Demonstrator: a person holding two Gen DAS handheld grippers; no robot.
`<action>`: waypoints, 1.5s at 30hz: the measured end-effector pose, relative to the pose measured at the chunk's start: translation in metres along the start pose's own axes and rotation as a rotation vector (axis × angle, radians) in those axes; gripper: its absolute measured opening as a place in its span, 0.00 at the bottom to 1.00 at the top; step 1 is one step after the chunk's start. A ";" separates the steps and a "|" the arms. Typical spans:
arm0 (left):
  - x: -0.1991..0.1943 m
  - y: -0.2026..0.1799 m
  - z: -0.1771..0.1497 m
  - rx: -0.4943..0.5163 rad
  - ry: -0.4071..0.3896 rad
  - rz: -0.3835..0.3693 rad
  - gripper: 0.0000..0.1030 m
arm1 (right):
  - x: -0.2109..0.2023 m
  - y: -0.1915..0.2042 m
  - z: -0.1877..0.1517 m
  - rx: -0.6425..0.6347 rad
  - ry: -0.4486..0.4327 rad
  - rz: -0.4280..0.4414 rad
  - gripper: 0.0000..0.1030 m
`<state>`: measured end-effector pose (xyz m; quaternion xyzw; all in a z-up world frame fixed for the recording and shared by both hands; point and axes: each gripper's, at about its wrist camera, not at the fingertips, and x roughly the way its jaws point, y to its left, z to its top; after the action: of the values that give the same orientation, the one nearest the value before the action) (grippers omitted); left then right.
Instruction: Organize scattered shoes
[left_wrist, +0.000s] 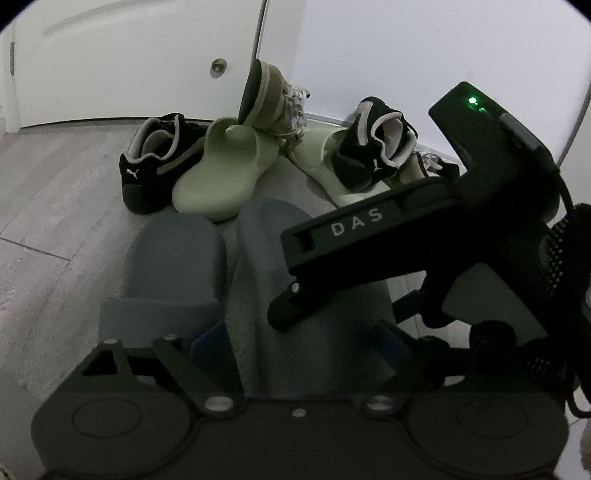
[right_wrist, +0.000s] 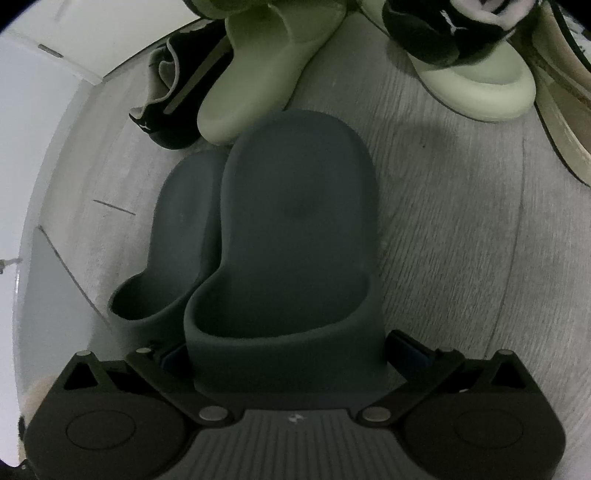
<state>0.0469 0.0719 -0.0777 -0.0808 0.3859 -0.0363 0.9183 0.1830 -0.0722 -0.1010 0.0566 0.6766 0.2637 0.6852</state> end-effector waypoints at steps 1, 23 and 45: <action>0.000 -0.001 -0.001 0.000 -0.002 0.001 0.89 | 0.000 0.000 0.001 0.001 0.001 0.003 1.00; 0.007 0.010 0.002 -0.065 0.079 -0.016 0.76 | -0.031 -0.019 -0.009 0.054 -0.085 0.126 1.00; -0.042 0.093 0.027 -0.254 -0.074 0.088 0.79 | 0.001 0.029 -0.057 -0.095 -0.185 0.208 1.00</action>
<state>0.0369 0.1721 -0.0462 -0.1806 0.3567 0.0563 0.9149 0.1205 -0.0629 -0.0933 0.1180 0.5879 0.3588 0.7154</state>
